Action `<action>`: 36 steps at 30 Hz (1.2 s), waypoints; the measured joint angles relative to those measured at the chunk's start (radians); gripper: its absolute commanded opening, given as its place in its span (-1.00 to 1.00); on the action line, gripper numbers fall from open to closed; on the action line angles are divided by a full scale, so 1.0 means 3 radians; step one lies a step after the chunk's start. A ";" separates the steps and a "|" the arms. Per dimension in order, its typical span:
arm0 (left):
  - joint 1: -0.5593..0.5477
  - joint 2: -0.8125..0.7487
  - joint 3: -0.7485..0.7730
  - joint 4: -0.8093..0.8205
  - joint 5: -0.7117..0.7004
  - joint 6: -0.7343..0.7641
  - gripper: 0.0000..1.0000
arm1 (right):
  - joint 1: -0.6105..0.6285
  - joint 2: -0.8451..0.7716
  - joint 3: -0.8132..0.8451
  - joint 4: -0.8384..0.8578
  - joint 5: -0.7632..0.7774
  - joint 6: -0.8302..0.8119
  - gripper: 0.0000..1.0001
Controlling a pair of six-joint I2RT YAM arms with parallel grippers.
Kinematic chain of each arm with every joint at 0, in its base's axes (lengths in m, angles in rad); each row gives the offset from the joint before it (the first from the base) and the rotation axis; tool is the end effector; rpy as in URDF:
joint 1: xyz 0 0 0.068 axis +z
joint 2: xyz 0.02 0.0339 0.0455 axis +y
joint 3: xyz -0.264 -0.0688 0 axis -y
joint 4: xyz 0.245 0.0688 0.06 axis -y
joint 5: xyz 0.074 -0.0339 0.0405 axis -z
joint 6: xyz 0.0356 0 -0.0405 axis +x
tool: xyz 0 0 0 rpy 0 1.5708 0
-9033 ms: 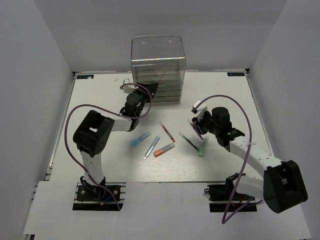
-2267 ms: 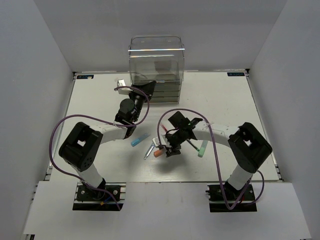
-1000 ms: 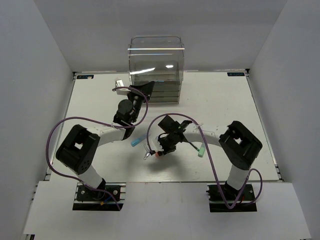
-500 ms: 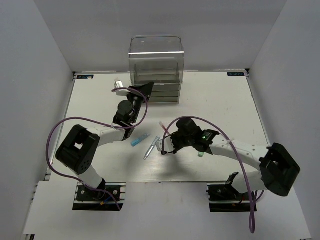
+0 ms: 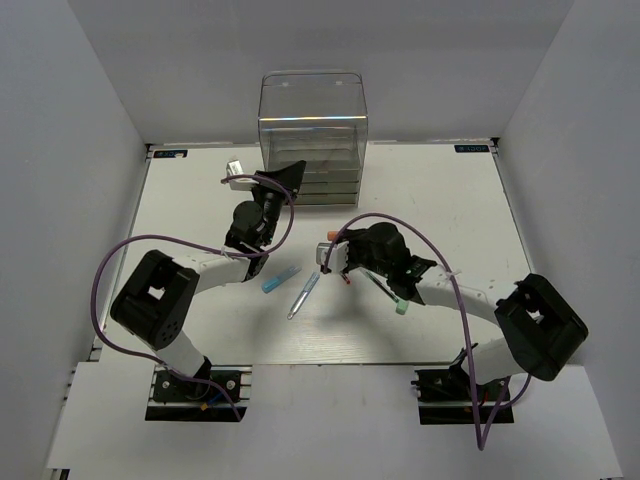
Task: Sort the stationery into containers
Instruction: Place the stationery into the container
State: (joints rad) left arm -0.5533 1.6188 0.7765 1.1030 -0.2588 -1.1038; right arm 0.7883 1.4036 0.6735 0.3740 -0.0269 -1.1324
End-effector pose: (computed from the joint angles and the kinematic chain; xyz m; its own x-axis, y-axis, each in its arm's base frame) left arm 0.2986 -0.1737 0.2623 -0.1670 -0.9114 -0.3761 0.3298 0.3078 -0.8925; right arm 0.2118 0.2144 0.2169 0.5536 -0.7269 -0.4063 -0.5310 0.0677 -0.8446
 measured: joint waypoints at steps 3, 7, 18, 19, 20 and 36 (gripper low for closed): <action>0.0000 -0.0001 -0.0015 0.0005 0.0001 0.0001 -1.00 | -0.0033 0.0046 0.0025 0.0121 0.0010 0.0017 -1.00; 0.0000 -0.0023 -0.0146 0.0009 0.0001 -0.0006 -0.93 | -0.0081 0.0046 0.0032 0.0192 0.0019 0.0103 -1.00; 0.0028 0.0081 -0.0181 -0.0061 -0.0018 -0.0065 -0.30 | -0.0187 -0.0067 -0.0010 0.0120 0.0019 0.0463 -1.00; 0.0032 0.0136 -0.0130 -0.0080 -0.0019 -0.0066 -0.30 | -0.0195 -0.0113 -0.0034 0.0108 0.0018 0.0492 -1.00; 0.0037 0.0192 -0.0081 -0.0098 -0.0020 -0.0066 -0.33 | -0.0203 -0.0150 -0.0055 0.0098 0.0017 0.0521 -1.00; 0.0050 0.0871 0.0317 -0.0209 -0.0084 -0.0163 0.02 | -0.0354 -0.0328 -0.0226 0.0028 -0.0011 0.0787 -1.00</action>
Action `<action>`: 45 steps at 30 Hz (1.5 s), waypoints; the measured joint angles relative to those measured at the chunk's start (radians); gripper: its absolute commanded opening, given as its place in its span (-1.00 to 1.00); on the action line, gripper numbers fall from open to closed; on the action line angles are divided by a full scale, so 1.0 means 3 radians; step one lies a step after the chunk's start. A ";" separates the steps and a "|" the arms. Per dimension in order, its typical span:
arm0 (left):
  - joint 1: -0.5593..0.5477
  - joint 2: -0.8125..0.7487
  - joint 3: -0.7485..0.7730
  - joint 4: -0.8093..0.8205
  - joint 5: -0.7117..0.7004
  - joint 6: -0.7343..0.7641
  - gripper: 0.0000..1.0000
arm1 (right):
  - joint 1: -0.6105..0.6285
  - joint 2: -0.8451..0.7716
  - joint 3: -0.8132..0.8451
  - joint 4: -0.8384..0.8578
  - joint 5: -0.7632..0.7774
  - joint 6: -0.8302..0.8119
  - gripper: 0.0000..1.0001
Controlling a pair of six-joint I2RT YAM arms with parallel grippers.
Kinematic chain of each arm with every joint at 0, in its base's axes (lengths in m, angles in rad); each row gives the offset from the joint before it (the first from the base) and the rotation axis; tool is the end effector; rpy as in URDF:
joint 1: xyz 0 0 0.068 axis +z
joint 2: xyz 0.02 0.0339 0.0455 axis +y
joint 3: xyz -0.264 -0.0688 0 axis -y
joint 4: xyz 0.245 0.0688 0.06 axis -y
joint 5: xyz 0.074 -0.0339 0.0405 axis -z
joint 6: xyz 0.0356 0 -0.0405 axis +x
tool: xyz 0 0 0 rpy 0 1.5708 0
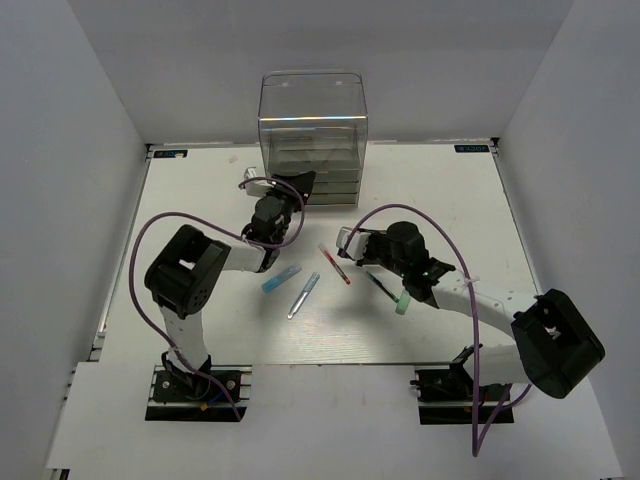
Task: Sort the stationery into containers
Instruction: Place the stationery into the container
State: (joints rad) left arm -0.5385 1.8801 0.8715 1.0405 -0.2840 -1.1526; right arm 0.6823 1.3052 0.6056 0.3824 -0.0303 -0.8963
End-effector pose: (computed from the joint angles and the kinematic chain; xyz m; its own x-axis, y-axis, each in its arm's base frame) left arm 0.3398 -0.1914 0.1931 -0.2191 -0.8910 -0.3977 0.1273 0.3781 -0.9170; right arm 0.2173 0.1780 0.2222 0.3585 -0.7145 -0.6007 -0.5966 0.3195 -0.7362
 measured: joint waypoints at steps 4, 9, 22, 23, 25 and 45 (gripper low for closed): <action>0.0000 0.0072 0.0075 -0.0019 -0.0065 -0.0025 0.02 | -0.0024 -0.0009 -0.0001 -0.0001 -0.0010 0.0025 -1.00; 0.0000 0.0191 0.0103 -0.0039 -0.0178 -0.0094 0.02 | -0.0051 -0.0014 -0.0031 0.0003 -0.0023 0.0052 -1.00; 0.0000 0.0376 0.0169 0.0075 -0.0399 -0.0228 -0.06 | -0.0116 -0.0022 -0.0051 -0.0008 -0.0065 0.0085 -1.00; 0.0000 0.0379 0.0169 0.0113 -0.0403 -0.0228 -0.06 | -0.0116 -0.0023 -0.0050 -0.0008 -0.0070 0.0084 -1.00; 0.0000 0.0379 0.0169 0.0200 -0.0411 -0.0242 -0.08 | -0.0117 -0.0023 -0.0051 -0.0008 -0.0075 0.0085 -1.00; 0.0000 0.0617 0.0262 0.0491 -0.0453 -0.0378 -0.21 | -0.0130 -0.0023 -0.0085 0.0006 -0.0086 0.0085 -1.00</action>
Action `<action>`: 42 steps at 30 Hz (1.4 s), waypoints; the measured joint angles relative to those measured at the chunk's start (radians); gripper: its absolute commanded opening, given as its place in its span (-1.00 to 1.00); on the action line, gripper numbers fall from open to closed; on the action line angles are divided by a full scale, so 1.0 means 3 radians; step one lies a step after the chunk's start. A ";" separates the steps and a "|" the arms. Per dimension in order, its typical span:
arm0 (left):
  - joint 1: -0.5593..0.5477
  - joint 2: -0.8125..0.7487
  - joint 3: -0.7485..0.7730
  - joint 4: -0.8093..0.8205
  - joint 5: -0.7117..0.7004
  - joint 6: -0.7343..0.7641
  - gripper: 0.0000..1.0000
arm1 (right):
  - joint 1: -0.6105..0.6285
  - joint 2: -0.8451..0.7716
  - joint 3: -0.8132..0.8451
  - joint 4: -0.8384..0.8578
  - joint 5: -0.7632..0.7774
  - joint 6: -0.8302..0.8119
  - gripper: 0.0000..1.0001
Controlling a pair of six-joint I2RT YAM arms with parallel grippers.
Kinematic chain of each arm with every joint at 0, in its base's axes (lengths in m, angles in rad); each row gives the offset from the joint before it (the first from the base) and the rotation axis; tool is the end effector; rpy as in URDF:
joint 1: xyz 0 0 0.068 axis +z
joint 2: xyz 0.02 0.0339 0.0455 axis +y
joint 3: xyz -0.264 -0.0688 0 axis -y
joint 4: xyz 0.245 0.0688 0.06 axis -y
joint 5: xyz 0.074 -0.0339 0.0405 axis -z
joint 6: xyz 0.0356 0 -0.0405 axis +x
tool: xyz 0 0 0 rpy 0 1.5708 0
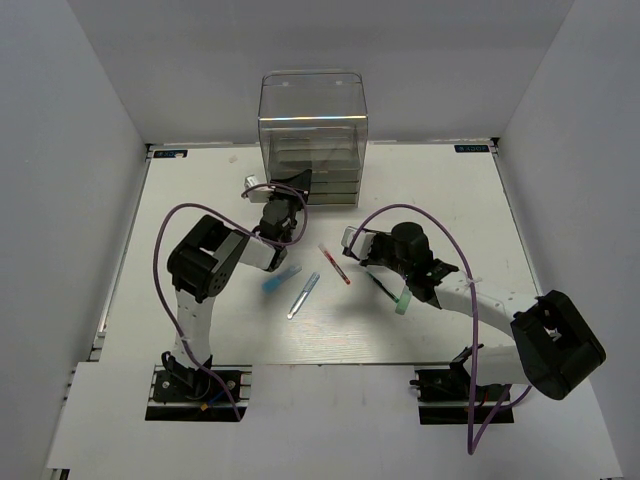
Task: Sort the stationery into containers
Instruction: Place the stationery into the container
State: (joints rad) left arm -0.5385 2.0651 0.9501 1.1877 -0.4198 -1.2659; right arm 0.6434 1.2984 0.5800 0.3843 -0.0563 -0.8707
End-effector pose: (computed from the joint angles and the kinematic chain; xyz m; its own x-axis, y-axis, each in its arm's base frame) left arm 0.3622 -0.1994 0.1601 -0.0951 -0.9578 -0.2712 0.0953 0.2624 -0.9602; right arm 0.2199 0.1674 0.2158 0.3216 -0.7133 -0.6228 -0.6140 0.3437 -0.7106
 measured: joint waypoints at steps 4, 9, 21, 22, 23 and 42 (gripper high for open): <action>0.0003 0.0051 0.0034 0.0062 -0.0010 -0.0042 -0.30 | -0.0006 0.0000 -0.0009 0.0001 0.0000 0.0000 -1.00; 0.0003 0.0098 0.0074 0.0163 -0.0024 -0.0098 -0.63 | -0.0008 0.0000 -0.0009 0.0000 -0.0001 0.0000 -1.00; 0.0005 0.0139 0.0025 0.0324 -0.0033 -0.0177 -1.00 | -0.0009 0.0000 -0.0009 0.0001 -0.0014 0.0000 -1.00; 0.0003 0.0139 -0.0001 0.0361 -0.0033 -0.0181 -1.00 | -0.0009 0.0000 -0.0009 0.0001 -0.0017 0.0000 -1.00; -0.0004 0.0139 -0.0032 0.0409 -0.0033 -0.0187 -1.00 | -0.0009 0.0000 -0.0009 0.0001 -0.0022 0.0000 -1.00; -0.0015 -0.0078 -0.0357 0.0490 0.0106 -0.0177 -1.00 | -0.0009 0.0037 -0.0008 0.0032 -0.0055 0.0000 -1.00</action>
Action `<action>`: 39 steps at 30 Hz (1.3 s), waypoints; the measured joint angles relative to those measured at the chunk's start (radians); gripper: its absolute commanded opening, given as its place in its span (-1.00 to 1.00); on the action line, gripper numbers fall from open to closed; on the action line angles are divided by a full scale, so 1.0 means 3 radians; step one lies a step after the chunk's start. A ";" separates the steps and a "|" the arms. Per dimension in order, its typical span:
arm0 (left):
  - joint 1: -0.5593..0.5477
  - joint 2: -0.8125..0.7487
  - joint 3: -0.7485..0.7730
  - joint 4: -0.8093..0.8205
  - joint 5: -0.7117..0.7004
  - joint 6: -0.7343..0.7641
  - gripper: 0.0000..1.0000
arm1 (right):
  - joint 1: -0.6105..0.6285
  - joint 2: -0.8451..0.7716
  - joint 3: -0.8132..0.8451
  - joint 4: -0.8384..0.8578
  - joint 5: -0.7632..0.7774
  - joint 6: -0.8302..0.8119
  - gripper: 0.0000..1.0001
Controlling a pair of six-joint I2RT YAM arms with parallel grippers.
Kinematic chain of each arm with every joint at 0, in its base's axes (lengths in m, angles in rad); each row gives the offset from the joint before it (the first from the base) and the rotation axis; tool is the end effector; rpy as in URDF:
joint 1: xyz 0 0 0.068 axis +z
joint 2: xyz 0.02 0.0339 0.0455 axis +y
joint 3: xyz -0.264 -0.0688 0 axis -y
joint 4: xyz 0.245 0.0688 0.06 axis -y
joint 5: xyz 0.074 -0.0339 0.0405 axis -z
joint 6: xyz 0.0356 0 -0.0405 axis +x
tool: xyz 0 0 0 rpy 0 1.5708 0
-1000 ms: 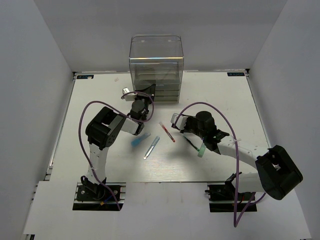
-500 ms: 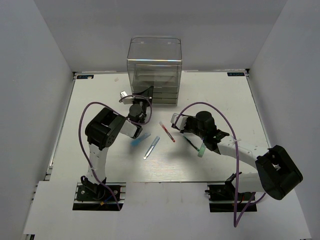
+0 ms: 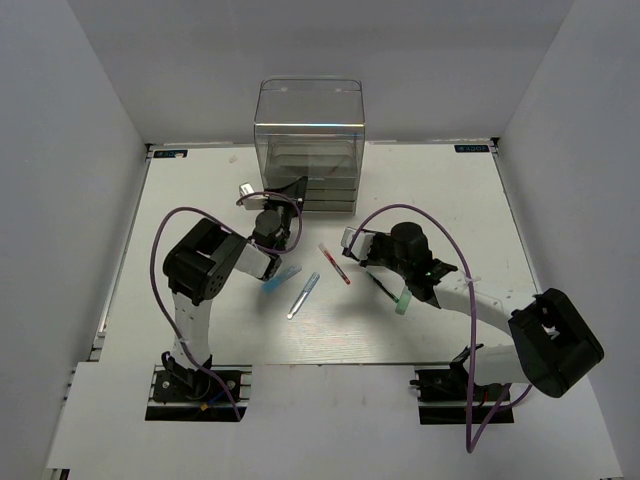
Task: Sort the stationery into containers
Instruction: Place the stationery into the container
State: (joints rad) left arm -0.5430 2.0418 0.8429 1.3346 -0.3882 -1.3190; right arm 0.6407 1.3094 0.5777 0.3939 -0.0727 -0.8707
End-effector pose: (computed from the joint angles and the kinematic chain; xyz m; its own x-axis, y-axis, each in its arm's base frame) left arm 0.3415 -0.1903 0.1568 -0.1234 -0.9726 -0.1973 0.1513 0.1780 -0.9723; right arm 0.2209 0.1679 0.2132 0.3268 -0.7078 -0.6263 -0.6227 0.3373 -0.7060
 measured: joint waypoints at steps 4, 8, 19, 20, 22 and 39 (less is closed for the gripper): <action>0.0000 -0.0085 -0.0061 -0.0078 0.0111 0.0018 -1.00 | 0.0000 0.0011 0.0001 0.0000 -0.0006 0.0000 -1.00; -0.0001 -0.0242 -0.0191 -0.0188 0.0238 0.0033 -1.00 | 0.0000 0.0011 0.0001 0.0000 -0.0006 0.0000 -1.00; -0.0005 -0.0528 -0.0323 -0.0362 0.0421 0.0061 -1.00 | 0.0000 0.0011 0.0005 0.0000 -0.0010 0.0000 -1.00; -0.0005 -0.0534 -0.0323 -0.0374 0.0426 0.0061 -1.00 | 0.0000 0.0011 0.0006 0.0001 -0.0011 0.0000 -1.00; -0.0005 -0.0547 -0.0323 -0.0394 0.0453 0.0067 -1.00 | 0.0000 0.0011 0.0008 0.0003 -0.0019 0.0000 -1.00; -0.0020 -0.0720 -0.0354 -0.0407 0.0626 0.0174 -1.00 | 0.0000 0.0282 0.0164 0.0313 -0.0120 -0.0259 -1.00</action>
State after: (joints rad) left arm -0.5491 1.8259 0.7368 1.2125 -0.2005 -1.2667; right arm 0.6407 1.3941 0.6270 0.4877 -0.1085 -0.9485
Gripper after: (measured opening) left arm 0.119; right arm 0.340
